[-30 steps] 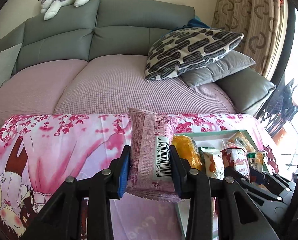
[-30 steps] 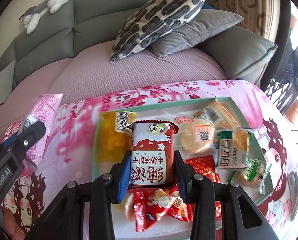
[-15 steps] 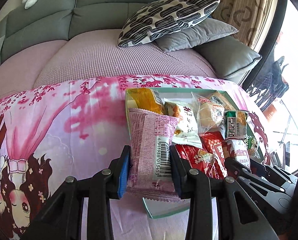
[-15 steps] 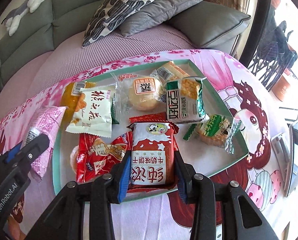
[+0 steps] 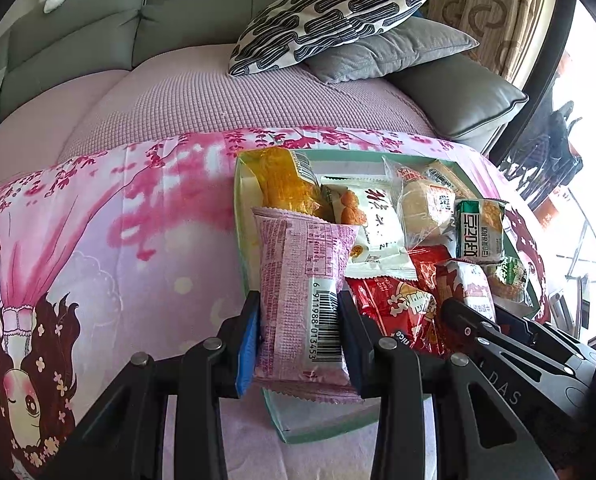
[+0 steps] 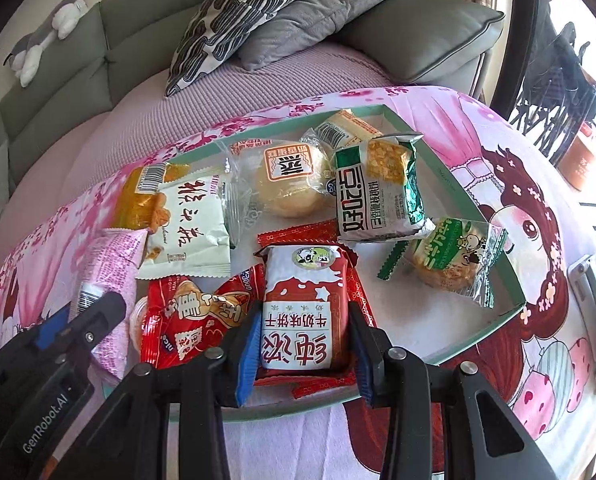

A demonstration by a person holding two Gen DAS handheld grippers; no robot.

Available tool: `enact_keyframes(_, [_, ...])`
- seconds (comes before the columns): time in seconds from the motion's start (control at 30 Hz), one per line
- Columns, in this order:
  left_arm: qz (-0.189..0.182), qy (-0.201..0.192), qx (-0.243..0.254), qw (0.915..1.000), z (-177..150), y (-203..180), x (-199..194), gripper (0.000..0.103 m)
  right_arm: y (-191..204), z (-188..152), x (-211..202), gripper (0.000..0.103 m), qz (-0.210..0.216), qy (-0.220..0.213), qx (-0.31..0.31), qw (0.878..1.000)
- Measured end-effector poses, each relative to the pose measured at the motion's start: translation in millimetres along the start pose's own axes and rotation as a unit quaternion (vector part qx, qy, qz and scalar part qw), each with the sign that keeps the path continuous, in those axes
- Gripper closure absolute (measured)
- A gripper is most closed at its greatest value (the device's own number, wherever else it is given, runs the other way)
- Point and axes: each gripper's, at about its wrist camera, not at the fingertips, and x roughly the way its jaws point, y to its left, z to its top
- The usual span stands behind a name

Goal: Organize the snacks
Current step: 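Lower both packets into the tray and open both grippers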

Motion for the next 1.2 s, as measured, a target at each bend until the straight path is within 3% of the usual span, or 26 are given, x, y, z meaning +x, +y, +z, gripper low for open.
enact_keyframes(0.63, [0.001, -0.006, 0.023, 0.9997, 2.3, -14.1, 5.4, 0.063, 0.4, 0.7, 11.4, 0.060, -0.006, 0.007, 0.000, 1.000])
enact_keyframes(0.73, [0.000, 0.000, 0.023, 0.9997, 1.1, -14.4, 4.3, 0.057, 0.8, 0.8, 11.8, 0.058, -0.007, 0.009, 0.000, 1.000])
enact_keyframes(0.8, [0.009, 0.000, 0.025, 0.9997, -0.3, -14.0, 2.8, 0.045, 0.7, 0.8, 11.7, 0.054, -0.010, 0.012, -0.003, 1.000])
enact_keyframes(0.9, [0.013, 0.001, 0.017, 0.9998, -1.8, -10.1, 1.8, 0.037, 0.5, 0.5, 10.4, 0.046, -0.024, 0.012, -0.007, 1.000])
enact_keyframes(1.1, [-0.003, -0.004, 0.002, 1.0000, -4.7, -5.7, -9.1, 0.024, -0.3, -1.1, 6.6, 0.036, -0.028, 0.014, -0.014, 0.999])
enact_keyframes(1.2, [0.009, -0.014, 0.011, 0.9998, -7.0, -8.3, -19.6, 0.017, -1.9, -3.6, 2.4, 0.031, -0.031, 0.013, -0.015, 0.999])
